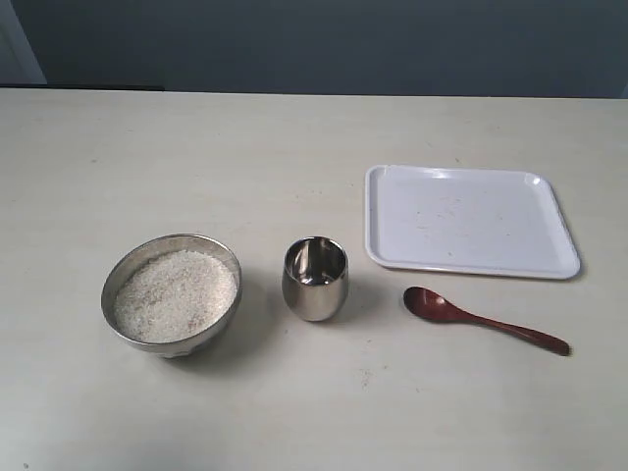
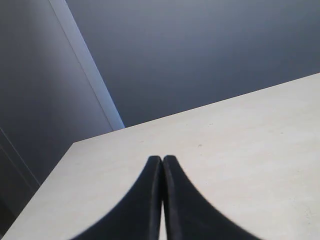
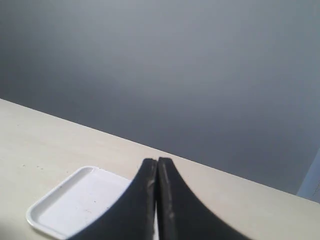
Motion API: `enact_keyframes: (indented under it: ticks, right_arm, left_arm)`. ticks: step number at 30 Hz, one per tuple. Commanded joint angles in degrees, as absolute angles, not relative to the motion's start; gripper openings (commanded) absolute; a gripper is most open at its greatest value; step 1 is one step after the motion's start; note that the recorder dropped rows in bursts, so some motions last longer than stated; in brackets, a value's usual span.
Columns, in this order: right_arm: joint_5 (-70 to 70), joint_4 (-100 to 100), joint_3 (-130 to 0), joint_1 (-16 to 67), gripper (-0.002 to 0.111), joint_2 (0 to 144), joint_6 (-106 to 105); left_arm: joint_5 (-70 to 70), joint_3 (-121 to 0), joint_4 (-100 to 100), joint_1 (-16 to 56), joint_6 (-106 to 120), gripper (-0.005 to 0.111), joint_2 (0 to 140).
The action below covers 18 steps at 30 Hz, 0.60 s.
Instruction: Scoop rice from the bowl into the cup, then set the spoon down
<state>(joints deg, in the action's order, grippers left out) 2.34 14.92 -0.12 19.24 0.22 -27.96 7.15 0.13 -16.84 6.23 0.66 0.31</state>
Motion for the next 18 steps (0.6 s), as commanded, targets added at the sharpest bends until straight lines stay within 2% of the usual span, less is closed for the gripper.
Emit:
enact_keyframes:
  ticks: [1,18]
  right_arm:
    - [2.3,15.0,0.0,19.4,0.000,0.0,-28.2]
    - [1.8,15.0,0.0,19.4,0.000,0.0,-28.2]
  left_arm:
    - [6.9,0.0,-16.8,6.5,0.4,0.000,0.0]
    - [6.9,0.0,-16.8,6.5,0.4,0.000,0.0]
